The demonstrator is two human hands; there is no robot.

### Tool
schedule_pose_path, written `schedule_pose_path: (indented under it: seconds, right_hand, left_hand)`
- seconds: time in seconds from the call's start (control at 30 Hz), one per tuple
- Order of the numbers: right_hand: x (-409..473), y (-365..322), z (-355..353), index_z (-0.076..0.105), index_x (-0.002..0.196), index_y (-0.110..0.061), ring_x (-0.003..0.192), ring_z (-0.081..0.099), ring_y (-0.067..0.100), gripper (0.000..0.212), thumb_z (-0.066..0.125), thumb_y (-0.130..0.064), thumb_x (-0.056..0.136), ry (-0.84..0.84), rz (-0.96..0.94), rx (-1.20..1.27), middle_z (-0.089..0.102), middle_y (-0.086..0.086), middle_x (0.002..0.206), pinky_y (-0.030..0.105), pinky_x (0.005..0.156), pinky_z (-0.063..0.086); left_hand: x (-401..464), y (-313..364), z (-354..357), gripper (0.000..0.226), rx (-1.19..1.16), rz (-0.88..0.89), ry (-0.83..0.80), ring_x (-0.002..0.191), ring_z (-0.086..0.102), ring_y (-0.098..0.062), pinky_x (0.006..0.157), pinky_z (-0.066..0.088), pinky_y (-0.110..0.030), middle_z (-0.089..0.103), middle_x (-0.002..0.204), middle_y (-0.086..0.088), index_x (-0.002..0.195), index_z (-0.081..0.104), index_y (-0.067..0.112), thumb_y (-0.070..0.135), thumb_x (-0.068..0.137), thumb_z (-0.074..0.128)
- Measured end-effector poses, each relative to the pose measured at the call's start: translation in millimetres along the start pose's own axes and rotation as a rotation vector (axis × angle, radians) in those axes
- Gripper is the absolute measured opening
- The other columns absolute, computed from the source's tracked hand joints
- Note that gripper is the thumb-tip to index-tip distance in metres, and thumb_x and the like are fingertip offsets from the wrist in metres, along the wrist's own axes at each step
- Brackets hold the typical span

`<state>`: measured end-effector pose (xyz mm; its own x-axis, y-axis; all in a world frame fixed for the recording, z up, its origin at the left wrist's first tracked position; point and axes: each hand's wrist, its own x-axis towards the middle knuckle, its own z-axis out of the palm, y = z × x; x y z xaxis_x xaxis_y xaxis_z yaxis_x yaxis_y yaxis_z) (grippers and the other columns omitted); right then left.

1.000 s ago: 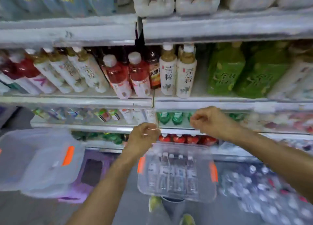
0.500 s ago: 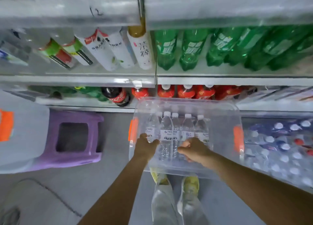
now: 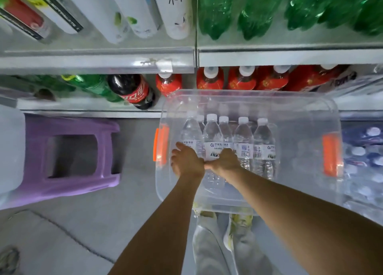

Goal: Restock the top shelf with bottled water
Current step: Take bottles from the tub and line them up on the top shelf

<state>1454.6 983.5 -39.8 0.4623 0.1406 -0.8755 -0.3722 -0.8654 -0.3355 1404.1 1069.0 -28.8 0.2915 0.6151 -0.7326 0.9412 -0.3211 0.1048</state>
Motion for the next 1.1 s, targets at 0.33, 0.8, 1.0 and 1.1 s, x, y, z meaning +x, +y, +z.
schedule_pose_path:
  seconds: [0.33, 0.8, 1.0, 1.1]
  right_hand:
    - [-30, 19, -51, 0.060, 0.093, -0.006, 0.067, 0.054, 0.017, 0.032, 0.078, -0.022, 0.072, -0.106, 0.030, 0.100, 0.058, 0.004, 0.071, 0.027, 0.060, 0.041]
    - [-214, -41, -144, 0.062, 0.093, -0.028, 0.076, 0.067, 0.002, 0.034, 0.080, -0.010, 0.071, -0.144, -0.411, 0.157, 0.072, -0.005, 0.088, 0.019, 0.067, 0.053]
    - [-324, -68, -201, 0.054, 0.115, -0.027, 0.094, 0.071, 0.007, 0.065, 0.090, -0.016, 0.062, -0.078, -0.628, 0.219, 0.073, -0.007, 0.103, 0.029, 0.085, 0.057]
    - [-383, -87, -229, 0.059, 0.105, -0.019, 0.089, 0.071, 0.008, 0.050, 0.086, -0.004, 0.066, -0.018, -0.797, 0.248, 0.076, -0.004, 0.094, 0.028, 0.081, 0.059]
  left_hand:
    - [-8, 3, -14, 0.081, -0.286, 0.004, -0.222, 0.092, 0.066, -0.021, 0.077, 0.058, -0.032, 0.069, 0.102, -0.005, 0.106, 0.067, 0.017, 0.047, 0.031, 0.081]
    - [-192, 15, -136, 0.030, -0.934, 0.105, -0.161, 0.064, 0.065, -0.014, 0.051, 0.049, -0.024, 0.068, 0.081, -0.004, 0.096, 0.056, 0.014, 0.004, 0.074, 0.075]
    - [-293, 32, -216, 0.063, -1.031, 0.354, -0.050, 0.096, 0.064, -0.019, 0.077, 0.049, -0.030, 0.068, 0.105, -0.001, 0.123, 0.054, 0.015, 0.020, 0.068, 0.085]
    - [-337, 47, -256, 0.067, -1.042, 0.518, 0.052, 0.099, 0.069, -0.025, 0.084, 0.054, -0.034, 0.073, 0.102, -0.001, 0.119, 0.060, 0.013, 0.030, 0.059, 0.086]
